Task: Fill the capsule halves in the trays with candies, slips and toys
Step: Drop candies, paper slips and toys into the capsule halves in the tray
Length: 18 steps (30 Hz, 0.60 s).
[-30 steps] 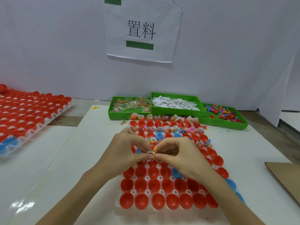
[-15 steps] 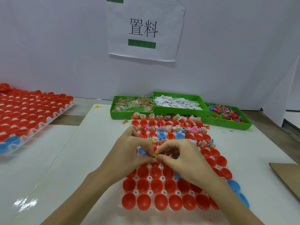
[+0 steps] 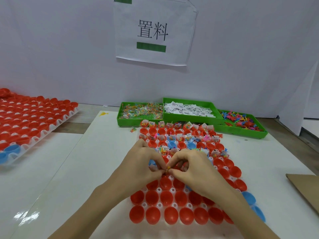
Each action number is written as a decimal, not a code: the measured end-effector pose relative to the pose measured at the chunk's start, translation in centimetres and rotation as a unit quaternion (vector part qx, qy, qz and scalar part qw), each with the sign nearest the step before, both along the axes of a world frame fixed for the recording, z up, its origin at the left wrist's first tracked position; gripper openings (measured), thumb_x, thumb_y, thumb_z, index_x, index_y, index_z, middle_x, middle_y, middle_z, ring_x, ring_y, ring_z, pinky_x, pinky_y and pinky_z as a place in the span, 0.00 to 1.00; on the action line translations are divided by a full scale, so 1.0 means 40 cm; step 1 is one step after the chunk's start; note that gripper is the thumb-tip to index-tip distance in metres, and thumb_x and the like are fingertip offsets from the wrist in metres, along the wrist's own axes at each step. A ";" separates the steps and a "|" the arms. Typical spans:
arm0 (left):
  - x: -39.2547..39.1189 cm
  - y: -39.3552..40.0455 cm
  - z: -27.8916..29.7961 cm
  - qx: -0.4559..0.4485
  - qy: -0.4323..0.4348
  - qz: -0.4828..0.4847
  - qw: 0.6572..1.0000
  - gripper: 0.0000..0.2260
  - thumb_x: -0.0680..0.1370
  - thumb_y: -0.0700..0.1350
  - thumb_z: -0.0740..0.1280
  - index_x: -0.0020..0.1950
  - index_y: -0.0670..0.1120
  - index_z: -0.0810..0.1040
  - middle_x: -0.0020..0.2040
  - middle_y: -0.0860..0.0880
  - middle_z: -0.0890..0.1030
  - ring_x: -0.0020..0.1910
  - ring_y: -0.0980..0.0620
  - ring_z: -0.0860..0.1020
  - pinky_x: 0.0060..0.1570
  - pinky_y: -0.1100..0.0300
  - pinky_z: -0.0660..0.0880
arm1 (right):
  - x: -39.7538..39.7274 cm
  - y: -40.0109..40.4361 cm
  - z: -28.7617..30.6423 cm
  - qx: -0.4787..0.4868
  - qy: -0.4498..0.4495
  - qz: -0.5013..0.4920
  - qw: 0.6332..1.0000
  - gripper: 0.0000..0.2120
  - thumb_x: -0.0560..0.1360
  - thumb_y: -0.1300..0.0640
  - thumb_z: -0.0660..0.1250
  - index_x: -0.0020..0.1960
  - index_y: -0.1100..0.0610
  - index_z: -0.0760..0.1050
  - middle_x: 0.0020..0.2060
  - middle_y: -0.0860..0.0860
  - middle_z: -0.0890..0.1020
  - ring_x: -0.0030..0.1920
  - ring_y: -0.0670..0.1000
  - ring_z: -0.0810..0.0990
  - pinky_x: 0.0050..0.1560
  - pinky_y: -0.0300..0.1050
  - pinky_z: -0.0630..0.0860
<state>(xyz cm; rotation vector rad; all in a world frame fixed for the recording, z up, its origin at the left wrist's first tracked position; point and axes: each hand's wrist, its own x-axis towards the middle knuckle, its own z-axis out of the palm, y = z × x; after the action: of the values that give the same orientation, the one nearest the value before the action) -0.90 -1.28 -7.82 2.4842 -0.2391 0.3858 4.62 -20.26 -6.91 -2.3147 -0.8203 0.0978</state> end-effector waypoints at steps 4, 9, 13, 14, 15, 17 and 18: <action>0.006 -0.003 0.002 0.059 -0.014 -0.018 0.998 0.05 0.75 0.52 0.76 0.49 0.56 0.88 0.48 0.59 0.80 0.54 0.54 0.68 0.53 0.64 0.68 | 0.006 -0.009 0.008 0.016 0.009 0.018 1.000 0.04 0.76 0.56 0.74 0.45 0.47 0.87 0.37 0.42 0.83 0.37 0.34 0.79 0.37 0.28 0.73; 0.001 0.021 0.007 0.057 -0.006 -0.044 0.997 0.05 0.78 0.52 0.73 0.51 0.56 0.88 0.47 0.63 0.81 0.53 0.56 0.68 0.54 0.63 0.69 | 0.003 0.005 -0.010 0.023 -0.031 0.002 0.999 0.04 0.73 0.56 0.77 0.42 0.48 0.85 0.37 0.39 0.80 0.42 0.35 0.78 0.40 0.27 0.72; 0.003 0.043 0.012 0.005 -0.002 -0.048 0.999 0.03 0.76 0.52 0.75 0.47 0.58 0.88 0.43 0.63 0.83 0.53 0.59 0.72 0.52 0.61 0.72 | 0.005 0.011 -0.024 0.010 -0.050 -0.012 0.999 0.04 0.71 0.53 0.78 0.41 0.46 0.83 0.39 0.39 0.79 0.45 0.35 0.77 0.42 0.28 0.72; 0.005 0.046 0.012 0.010 0.001 -0.053 0.999 0.03 0.76 0.53 0.75 0.46 0.58 0.88 0.44 0.63 0.83 0.53 0.59 0.72 0.52 0.61 0.72 | 0.004 0.011 -0.027 0.010 -0.052 -0.013 0.999 0.05 0.71 0.52 0.78 0.41 0.46 0.82 0.39 0.39 0.79 0.45 0.36 0.76 0.43 0.29 0.73; 0.007 0.049 0.011 0.016 0.003 -0.058 0.998 0.03 0.76 0.53 0.75 0.46 0.58 0.88 0.44 0.63 0.83 0.53 0.59 0.73 0.52 0.60 0.73 | 0.004 0.010 -0.027 0.012 -0.051 -0.011 0.999 0.05 0.72 0.51 0.78 0.42 0.46 0.82 0.38 0.39 0.79 0.45 0.36 0.77 0.42 0.29 0.73; 0.010 0.054 0.010 0.022 0.004 -0.071 0.997 0.04 0.77 0.55 0.74 0.46 0.58 0.88 0.45 0.63 0.83 0.53 0.58 0.74 0.52 0.60 0.73 | 0.008 0.002 -0.023 0.027 -0.035 0.000 0.999 0.04 0.72 0.50 0.78 0.44 0.46 0.83 0.39 0.41 0.82 0.43 0.40 0.78 0.41 0.30 0.73; 0.011 0.057 0.011 0.019 0.004 -0.073 0.997 0.05 0.76 0.56 0.74 0.46 0.58 0.88 0.45 0.63 0.83 0.53 0.58 0.75 0.52 0.61 0.73 | 0.011 -0.004 -0.019 0.043 -0.021 0.004 0.999 0.04 0.73 0.50 0.77 0.45 0.47 0.83 0.39 0.42 0.83 0.42 0.41 0.79 0.40 0.31 0.73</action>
<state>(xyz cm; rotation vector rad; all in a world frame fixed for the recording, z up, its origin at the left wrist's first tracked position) -0.46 1.00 -7.37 2.4858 -0.4250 0.3126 5.08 -20.43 -7.68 -2.2399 -0.8388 0.0171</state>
